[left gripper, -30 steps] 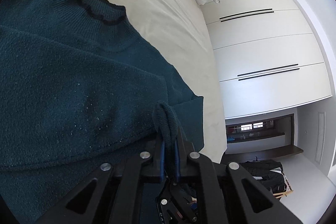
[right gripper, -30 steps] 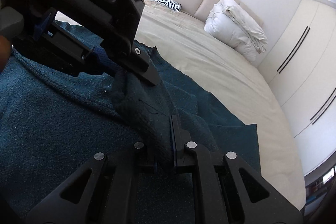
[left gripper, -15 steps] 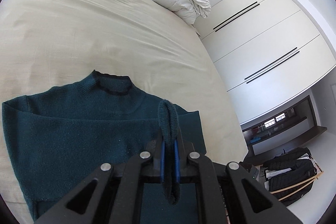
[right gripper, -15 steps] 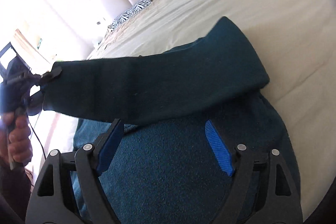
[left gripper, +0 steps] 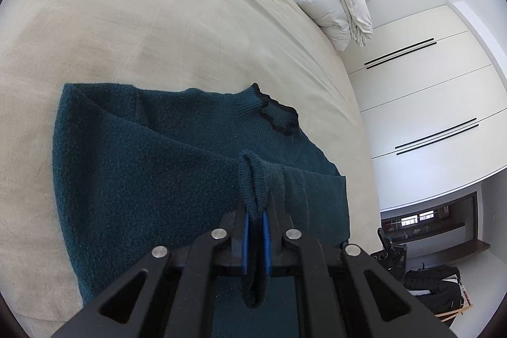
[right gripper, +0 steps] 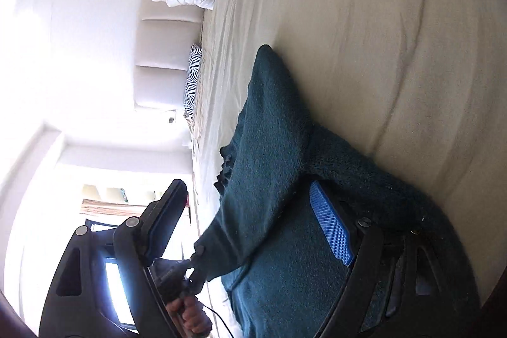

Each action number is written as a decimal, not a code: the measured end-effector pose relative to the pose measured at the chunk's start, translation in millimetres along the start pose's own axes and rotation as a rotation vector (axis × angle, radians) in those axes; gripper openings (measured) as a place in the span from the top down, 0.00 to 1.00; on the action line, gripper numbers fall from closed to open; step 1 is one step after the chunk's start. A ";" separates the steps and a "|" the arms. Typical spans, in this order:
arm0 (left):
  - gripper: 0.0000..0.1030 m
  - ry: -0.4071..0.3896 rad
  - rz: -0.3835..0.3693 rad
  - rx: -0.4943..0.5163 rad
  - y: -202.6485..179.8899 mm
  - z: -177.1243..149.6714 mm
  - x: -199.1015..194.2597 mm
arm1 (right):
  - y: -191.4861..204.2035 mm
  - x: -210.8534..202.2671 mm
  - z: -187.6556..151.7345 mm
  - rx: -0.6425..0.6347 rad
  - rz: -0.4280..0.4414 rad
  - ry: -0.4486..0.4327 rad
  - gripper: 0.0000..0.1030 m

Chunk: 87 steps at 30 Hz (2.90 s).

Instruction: Fold small clothes

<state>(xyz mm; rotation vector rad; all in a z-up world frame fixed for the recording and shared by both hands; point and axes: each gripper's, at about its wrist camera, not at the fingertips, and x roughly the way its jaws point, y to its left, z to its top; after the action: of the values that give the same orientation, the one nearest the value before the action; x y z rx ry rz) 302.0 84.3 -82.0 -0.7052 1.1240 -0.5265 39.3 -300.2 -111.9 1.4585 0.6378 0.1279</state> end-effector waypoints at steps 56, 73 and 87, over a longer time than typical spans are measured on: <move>0.89 -0.021 -0.017 -0.025 46.2 -13.9 21.2 | 37.0 108.4 96.6 -0.105 -0.018 0.252 0.23; 0.57 -0.191 0.154 0.089 -1.8 -18.3 -45.6 | 56.9 39.9 30.6 -0.232 0.005 0.307 0.21; 0.90 -0.122 0.073 0.093 2.5 -5.4 42.7 | 77.2 215.7 -16.9 -0.135 0.132 0.403 0.26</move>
<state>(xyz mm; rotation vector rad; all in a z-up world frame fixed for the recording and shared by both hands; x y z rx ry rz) 312.1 54.9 -111.8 -0.6057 1.0012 -0.4647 233.0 -176.7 -108.5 1.3526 0.8403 0.5684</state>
